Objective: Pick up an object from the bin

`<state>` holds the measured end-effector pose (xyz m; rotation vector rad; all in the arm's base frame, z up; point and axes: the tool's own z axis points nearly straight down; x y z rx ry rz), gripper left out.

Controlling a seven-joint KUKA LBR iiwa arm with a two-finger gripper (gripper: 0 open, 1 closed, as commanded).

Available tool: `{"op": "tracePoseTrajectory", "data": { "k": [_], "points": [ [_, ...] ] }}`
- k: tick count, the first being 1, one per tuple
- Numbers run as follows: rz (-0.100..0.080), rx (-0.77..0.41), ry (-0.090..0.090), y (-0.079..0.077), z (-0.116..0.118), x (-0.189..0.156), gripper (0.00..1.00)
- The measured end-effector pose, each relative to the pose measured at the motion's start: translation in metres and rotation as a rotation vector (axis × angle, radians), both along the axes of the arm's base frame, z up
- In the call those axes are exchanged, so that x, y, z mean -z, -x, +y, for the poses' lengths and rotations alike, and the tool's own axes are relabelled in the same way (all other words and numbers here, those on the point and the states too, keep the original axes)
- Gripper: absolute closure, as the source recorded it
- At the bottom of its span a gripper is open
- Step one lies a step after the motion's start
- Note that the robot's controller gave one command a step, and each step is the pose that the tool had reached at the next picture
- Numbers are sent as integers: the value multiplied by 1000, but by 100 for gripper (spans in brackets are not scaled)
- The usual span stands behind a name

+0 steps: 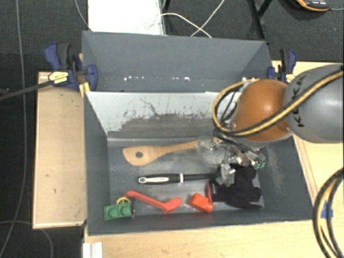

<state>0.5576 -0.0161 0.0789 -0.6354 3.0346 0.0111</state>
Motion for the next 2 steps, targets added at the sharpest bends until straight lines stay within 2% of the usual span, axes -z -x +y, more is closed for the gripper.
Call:
{"op": "tracePoseTrajectory", "data": {
  "k": [1, 2],
  "points": [
    [-10, -14, 1, 73, -54, -1, 0],
    [-3, -7, -2, 57, -54, 2, 0]
  ]
}}
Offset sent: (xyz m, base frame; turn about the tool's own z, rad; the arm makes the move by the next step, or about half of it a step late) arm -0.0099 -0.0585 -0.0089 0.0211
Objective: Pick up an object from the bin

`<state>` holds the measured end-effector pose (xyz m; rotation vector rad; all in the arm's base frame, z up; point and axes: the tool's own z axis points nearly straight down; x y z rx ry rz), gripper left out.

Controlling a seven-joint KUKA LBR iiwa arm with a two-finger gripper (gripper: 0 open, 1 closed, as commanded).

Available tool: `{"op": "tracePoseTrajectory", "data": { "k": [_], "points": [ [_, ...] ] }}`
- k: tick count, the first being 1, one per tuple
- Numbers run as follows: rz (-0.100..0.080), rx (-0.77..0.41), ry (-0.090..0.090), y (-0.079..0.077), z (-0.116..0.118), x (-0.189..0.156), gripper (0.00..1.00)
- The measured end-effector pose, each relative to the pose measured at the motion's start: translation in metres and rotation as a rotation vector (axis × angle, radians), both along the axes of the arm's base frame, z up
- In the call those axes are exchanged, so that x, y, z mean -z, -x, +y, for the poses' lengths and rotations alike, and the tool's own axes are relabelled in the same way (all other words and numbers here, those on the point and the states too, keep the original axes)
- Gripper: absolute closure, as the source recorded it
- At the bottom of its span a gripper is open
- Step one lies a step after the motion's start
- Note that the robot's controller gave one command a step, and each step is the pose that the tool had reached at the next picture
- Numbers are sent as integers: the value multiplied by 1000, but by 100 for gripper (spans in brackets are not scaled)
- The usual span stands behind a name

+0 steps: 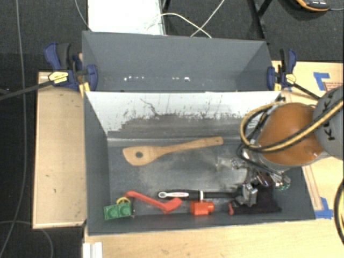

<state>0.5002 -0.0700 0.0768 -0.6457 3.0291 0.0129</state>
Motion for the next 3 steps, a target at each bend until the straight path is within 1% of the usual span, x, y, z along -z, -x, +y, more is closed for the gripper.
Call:
{"op": "tracePoseTrajectory", "data": {
  "k": [1, 2, 3],
  "points": [
    [4, -32, 1, -7, 13, -23, 0],
    [-7, -144, 6, -34, -7, -5, 0],
    [-10, -102, 2, 5, -69, -15, 0]
  ]
}}
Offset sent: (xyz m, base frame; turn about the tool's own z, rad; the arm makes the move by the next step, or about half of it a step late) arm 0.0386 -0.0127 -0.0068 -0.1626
